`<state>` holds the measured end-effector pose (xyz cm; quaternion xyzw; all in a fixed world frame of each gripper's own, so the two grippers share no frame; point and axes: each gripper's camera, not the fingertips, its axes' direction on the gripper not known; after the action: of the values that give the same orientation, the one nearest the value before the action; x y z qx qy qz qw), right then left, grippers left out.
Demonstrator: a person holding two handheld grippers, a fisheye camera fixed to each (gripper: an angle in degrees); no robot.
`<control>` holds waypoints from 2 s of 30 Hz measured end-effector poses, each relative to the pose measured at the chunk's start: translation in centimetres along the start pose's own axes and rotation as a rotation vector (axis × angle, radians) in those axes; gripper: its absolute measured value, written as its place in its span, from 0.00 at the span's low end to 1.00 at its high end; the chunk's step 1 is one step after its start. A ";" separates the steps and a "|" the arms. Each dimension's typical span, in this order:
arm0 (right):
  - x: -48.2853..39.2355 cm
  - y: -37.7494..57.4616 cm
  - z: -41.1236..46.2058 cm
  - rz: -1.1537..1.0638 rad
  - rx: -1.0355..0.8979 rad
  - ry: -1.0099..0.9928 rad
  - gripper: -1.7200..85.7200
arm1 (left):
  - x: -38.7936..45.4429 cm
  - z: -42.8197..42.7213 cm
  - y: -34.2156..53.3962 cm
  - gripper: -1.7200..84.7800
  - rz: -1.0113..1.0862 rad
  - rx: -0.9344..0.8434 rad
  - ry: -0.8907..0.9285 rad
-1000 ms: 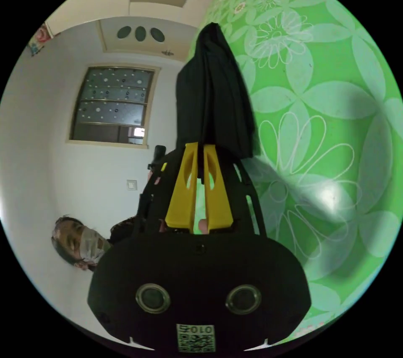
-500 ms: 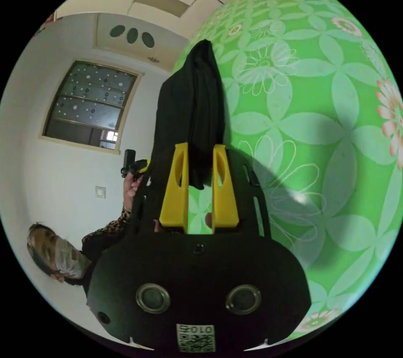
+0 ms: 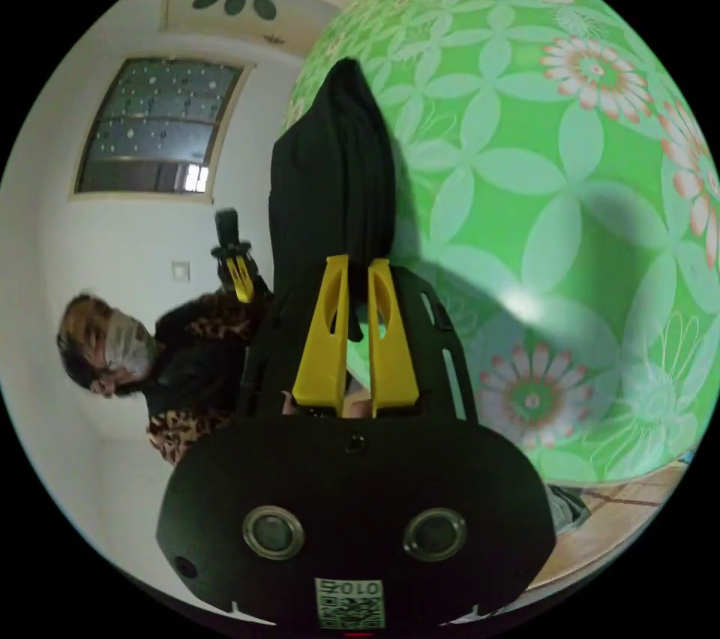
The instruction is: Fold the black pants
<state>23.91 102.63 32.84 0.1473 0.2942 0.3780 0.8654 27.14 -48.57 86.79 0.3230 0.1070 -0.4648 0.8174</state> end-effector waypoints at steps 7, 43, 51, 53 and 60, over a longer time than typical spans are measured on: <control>0.7 7.2 0.9 0.015 0.051 -0.029 0.09 | -1.9 -16.2 -0.2 0.08 -0.124 0.515 -0.361; 7.7 27.6 3.4 0.044 0.524 -0.249 0.13 | -10.9 -23.3 -5.8 0.02 -0.097 0.347 -0.163; 5.9 35.9 8.3 -0.009 0.777 -0.185 0.18 | -11.4 -25.8 2.0 0.02 -0.137 0.383 -0.178; 4.7 35.1 7.6 -0.016 0.771 -0.042 0.20 | -12.1 -26.3 3.3 0.02 -0.154 0.408 -0.148; 3.0 28.7 7.9 -0.095 0.570 0.263 0.24 | -12.8 -26.8 5.1 0.02 -0.160 0.463 -0.093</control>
<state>14.18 123.80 51.54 0.3200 0.5042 0.2551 0.7604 27.75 -21.14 74.46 0.4703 -0.0148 -0.5545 0.6864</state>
